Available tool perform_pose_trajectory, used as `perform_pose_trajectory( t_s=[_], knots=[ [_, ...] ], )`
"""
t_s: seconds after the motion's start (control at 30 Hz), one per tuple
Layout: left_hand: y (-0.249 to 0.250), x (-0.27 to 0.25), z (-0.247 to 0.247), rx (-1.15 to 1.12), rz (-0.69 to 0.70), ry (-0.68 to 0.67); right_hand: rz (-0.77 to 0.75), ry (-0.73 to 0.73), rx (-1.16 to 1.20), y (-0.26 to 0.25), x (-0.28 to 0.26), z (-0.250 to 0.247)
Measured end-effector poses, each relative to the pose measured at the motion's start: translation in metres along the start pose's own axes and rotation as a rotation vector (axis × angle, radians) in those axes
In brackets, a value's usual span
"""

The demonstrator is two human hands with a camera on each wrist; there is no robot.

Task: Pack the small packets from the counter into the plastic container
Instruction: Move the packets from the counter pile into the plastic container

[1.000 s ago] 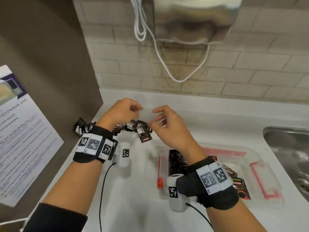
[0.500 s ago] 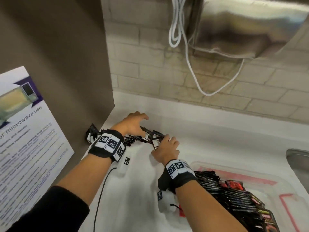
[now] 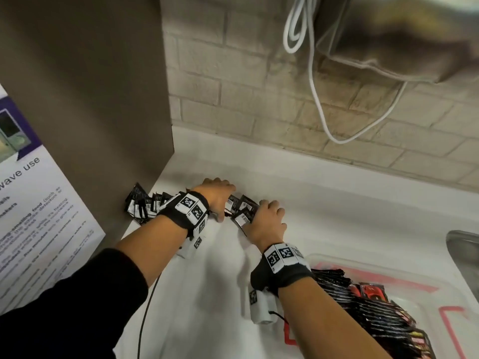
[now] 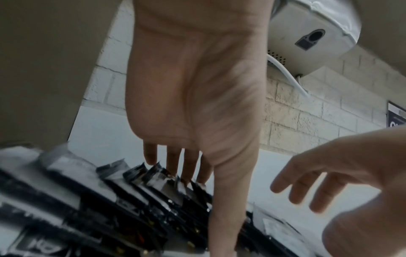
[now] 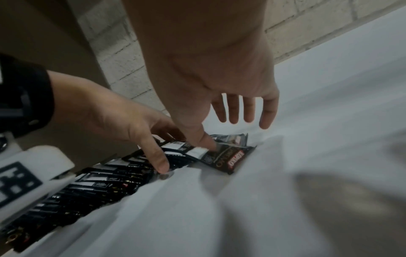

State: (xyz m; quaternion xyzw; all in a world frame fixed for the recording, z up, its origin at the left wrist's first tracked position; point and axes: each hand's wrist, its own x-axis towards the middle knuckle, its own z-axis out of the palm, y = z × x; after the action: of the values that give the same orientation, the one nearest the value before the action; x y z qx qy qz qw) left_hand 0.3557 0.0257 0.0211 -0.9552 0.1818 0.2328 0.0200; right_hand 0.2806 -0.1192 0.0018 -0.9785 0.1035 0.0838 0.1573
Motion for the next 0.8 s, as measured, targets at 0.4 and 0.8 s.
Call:
perform_pose_trajectory(
  t_s=[0.4,0.8],
  knots=[
    [-0.016,0.008,0.003,-0.025,0.007,-0.013,-0.104,-0.22,-0.106,0.002,0.034,0.01],
    [-0.008,0.001,0.002,-0.143,0.044,0.043,-0.336,-0.026,0.168,0.004,0.023,0.041]
  ],
)
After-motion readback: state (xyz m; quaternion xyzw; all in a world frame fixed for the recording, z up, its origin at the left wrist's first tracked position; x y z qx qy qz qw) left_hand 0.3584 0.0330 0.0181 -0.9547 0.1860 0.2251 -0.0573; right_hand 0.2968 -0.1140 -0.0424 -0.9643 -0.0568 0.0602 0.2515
